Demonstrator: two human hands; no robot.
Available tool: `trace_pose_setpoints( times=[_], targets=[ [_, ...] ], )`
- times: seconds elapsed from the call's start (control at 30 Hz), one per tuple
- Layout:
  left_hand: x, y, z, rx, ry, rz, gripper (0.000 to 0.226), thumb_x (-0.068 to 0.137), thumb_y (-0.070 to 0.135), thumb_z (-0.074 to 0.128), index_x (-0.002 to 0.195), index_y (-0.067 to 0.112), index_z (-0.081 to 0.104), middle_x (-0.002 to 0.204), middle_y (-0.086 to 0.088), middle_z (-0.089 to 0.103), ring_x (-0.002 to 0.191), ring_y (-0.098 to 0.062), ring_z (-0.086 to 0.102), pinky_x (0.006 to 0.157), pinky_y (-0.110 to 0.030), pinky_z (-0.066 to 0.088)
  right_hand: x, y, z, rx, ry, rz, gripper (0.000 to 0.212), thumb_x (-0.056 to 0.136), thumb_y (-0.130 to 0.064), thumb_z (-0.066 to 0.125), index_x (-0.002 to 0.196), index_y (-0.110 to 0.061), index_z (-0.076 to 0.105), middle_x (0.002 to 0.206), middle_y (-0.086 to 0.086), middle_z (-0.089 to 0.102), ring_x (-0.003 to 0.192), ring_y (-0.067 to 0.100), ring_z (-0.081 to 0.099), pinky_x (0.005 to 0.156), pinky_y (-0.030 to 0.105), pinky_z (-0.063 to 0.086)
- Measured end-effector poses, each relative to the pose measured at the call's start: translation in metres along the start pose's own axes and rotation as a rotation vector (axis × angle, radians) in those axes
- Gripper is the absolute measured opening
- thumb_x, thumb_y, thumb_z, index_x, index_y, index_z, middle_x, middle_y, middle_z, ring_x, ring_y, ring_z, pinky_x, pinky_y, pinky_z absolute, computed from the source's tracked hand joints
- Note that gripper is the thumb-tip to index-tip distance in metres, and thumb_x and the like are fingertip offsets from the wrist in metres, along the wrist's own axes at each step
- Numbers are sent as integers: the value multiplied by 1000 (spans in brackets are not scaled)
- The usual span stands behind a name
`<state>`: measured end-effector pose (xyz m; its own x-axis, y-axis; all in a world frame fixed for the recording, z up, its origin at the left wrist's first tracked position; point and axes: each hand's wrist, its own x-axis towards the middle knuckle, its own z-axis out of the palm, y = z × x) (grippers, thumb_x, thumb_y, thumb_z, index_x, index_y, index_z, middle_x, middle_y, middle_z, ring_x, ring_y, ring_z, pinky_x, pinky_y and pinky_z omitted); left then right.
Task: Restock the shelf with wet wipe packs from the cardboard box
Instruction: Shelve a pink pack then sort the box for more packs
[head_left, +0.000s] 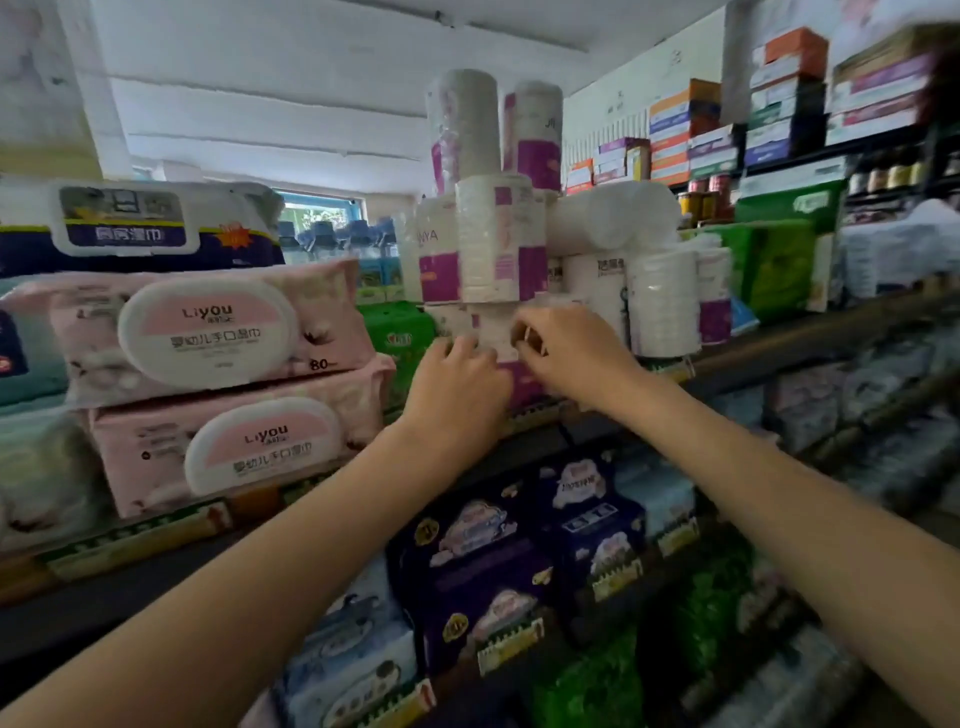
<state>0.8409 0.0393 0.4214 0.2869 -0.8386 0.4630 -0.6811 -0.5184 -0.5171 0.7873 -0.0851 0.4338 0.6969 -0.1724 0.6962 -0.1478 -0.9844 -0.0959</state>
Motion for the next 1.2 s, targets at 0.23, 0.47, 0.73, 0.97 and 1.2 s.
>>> trace_pose_setpoints(
  times=[0.23,0.47,0.73,0.97,1.2],
  targets=[
    [-56,112,-29,-341,103,413,26,93,22,42,109,11,58,115,-10,61,106,-32,58,73,-35,38,-167,16,-74,-107,-14,366,13,88,-13,54,92,-8,65,78,5,65,75,22,61,69,28,45],
    [-164,289,-40,-542,-44,875,24,93,18,43,107,10,60,114,-11,63,106,-33,61,76,-37,46,-422,2,-145,-215,-350,966,11,90,-12,52,89,-11,63,79,8,70,59,16,64,58,24,51],
    [-275,435,-87,-542,-138,1250,28,97,22,39,113,8,57,120,-13,60,111,-34,57,85,-39,45,-654,-42,-212,-162,-433,1481,12,93,-13,51,88,-10,61,70,3,67,56,15,66,47,18,52],
    [-346,540,-101,-633,-225,1310,38,92,21,41,129,13,42,129,-10,50,118,-31,49,95,-39,34,-786,-50,-226,3,-527,1755,14,96,-11,45,91,-15,58,79,2,62,66,20,66,62,31,56],
    [-438,627,-75,-546,-464,1424,40,91,18,42,130,11,40,128,-10,51,116,-30,51,101,-40,31,-917,-54,-164,88,-548,1857,18,89,-21,60,104,-12,61,108,6,63,99,21,58,81,31,48]
  ],
)
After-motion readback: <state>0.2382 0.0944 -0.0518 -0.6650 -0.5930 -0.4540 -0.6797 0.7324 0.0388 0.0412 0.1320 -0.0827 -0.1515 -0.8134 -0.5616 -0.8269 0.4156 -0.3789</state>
